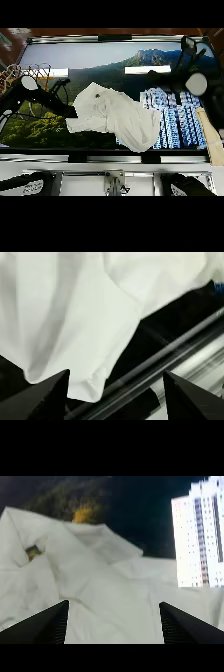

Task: Fold the shirts.

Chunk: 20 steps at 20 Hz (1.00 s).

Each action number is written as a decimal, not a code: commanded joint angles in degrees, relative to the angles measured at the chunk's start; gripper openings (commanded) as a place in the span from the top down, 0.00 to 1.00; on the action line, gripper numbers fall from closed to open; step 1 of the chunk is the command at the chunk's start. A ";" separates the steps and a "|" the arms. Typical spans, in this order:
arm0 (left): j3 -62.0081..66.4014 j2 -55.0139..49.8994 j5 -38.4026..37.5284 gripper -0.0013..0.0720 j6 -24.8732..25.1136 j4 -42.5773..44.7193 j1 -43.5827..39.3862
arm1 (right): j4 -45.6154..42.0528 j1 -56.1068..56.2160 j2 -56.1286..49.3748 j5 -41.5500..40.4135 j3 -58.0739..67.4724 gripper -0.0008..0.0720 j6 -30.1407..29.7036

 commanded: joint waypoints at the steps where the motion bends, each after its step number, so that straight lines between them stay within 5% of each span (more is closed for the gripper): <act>1: 1.84 -0.35 8.02 0.00 -6.45 0.22 2.91 | 10.82 -4.13 -12.57 -2.32 11.15 0.07 -9.77; 6: 1.86 -6.56 6.38 0.00 -9.77 2.71 2.89 | 28.96 -4.07 -31.01 1.75 19.80 0.07 -18.53; 13: 1.84 -13.62 1.18 0.01 -9.73 5.09 1.77 | 31.08 -1.62 -40.22 4.59 20.09 0.07 -20.11; 14: 1.84 -13.97 1.07 0.06 -9.73 5.09 1.38 | 31.01 -0.48 -41.20 3.63 20.09 0.07 -20.37; 19: 1.84 -14.29 -0.17 0.90 -7.04 3.15 0.31 | 32.35 2.60 -44.09 3.32 20.09 0.07 -22.05; 20: 1.86 -14.23 -0.39 0.93 -6.32 2.64 0.35 | 34.21 2.99 -44.09 3.65 20.09 0.07 -23.78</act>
